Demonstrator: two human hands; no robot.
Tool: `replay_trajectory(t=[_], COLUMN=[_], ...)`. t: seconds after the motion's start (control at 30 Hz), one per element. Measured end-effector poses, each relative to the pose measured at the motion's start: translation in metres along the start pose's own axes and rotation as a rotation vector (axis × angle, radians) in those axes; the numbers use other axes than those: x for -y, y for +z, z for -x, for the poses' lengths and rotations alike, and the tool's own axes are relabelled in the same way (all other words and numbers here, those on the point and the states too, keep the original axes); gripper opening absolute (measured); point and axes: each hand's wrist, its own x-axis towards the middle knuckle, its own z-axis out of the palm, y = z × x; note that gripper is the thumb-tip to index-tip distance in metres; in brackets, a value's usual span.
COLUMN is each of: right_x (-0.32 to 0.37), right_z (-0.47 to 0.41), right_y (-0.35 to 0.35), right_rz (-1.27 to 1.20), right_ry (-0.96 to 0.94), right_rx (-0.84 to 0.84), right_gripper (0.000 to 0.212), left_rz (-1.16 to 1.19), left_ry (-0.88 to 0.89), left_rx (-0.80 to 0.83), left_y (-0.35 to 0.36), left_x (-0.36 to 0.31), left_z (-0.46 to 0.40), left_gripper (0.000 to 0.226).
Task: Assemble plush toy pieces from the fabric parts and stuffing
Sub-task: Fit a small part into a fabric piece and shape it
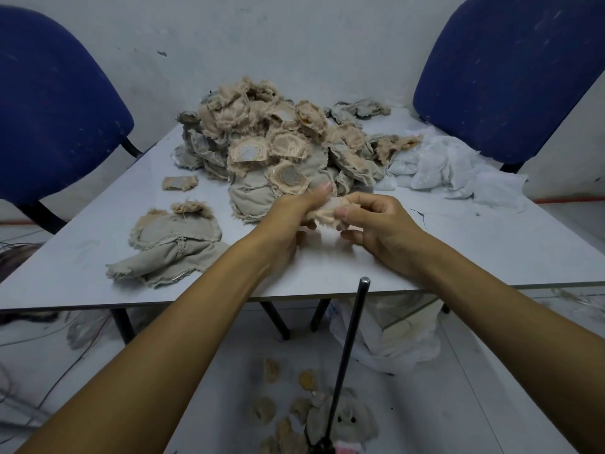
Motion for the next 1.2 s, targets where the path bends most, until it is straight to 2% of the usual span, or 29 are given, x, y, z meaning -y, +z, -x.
replay_trajectory(t=[0.07,0.13,0.2,0.37,0.43,0.5,0.53,0.63,0.7,0.77,0.87,0.93,0.97,1.03,1.13,1.2], right_x=[-0.004,-0.006,-0.006,-0.009,-0.010,-0.011,-0.011,-0.012,-0.011,-0.008,-0.002,0.001,0.001,-0.001,-0.005,-0.006], right_z=[-0.002,-0.002,-0.002,-0.002,-0.002,-0.001,0.000,0.001,0.001,0.001,0.001,0.000,-0.001,-0.003,-0.004,-0.003], right_y=[0.001,0.004,0.006,0.009,0.008,0.008,0.008,0.009,0.010,0.011,0.008,0.003,0.001,-0.001,0.004,0.005], right_rz=[0.045,0.071,0.097,0.223,0.299,0.390,0.442,0.538,0.526,0.503,0.280,0.052,-0.032,-0.029,0.180,0.207], right_ry=[-0.026,-0.045,-0.068,-0.139,-0.167,-0.195,-0.216,-0.233,-0.190,-0.143,-0.080,-0.037,-0.022,-0.024,-0.052,-0.055], right_rx=[-0.133,-0.245,-0.318,-0.525,-0.587,-0.576,-0.553,-0.445,-0.328,-0.229,-0.110,-0.161,-0.233,-0.341,-0.287,-0.262], right_gripper=[0.013,0.012,0.012,0.018,0.023,0.026,0.028,0.036,0.035,0.032,0.018,0.028,0.035,0.042,0.042,0.042], left_rz=[0.094,0.085,-0.104,-0.306,-0.438,-0.521,-0.481,-0.073,0.062,0.045,0.075,0.089,0.047,-0.243,-0.895,-1.147], left_ry=[-0.018,0.012,0.107,0.299,0.346,0.335,0.284,0.050,-0.012,-0.012,-0.003,0.004,0.021,0.139,0.397,0.356], left_rx=[0.012,0.041,0.048,-0.106,-0.179,-0.158,-0.100,0.064,0.040,-0.005,-0.029,0.051,0.105,0.092,-0.173,-0.266], left_y=[-0.003,-0.006,-0.005,0.002,0.005,0.006,0.006,0.002,-0.002,-0.006,-0.014,-0.020,-0.021,-0.024,-0.024,-0.023], left_x=[-0.003,-0.004,-0.004,0.006,0.010,0.009,0.007,0.000,-0.002,0.000,-0.001,-0.005,-0.007,-0.007,-0.001,0.003], left_z=[0.000,0.002,0.004,0.004,0.002,0.001,0.001,0.002,0.004,0.006,0.006,0.007,0.007,0.006,0.000,-0.002], left_gripper=[0.019,0.020,0.008,0.012,0.022,0.025,0.023,0.020,0.016,0.020,0.017,0.008,0.005,0.012,0.020,0.036])
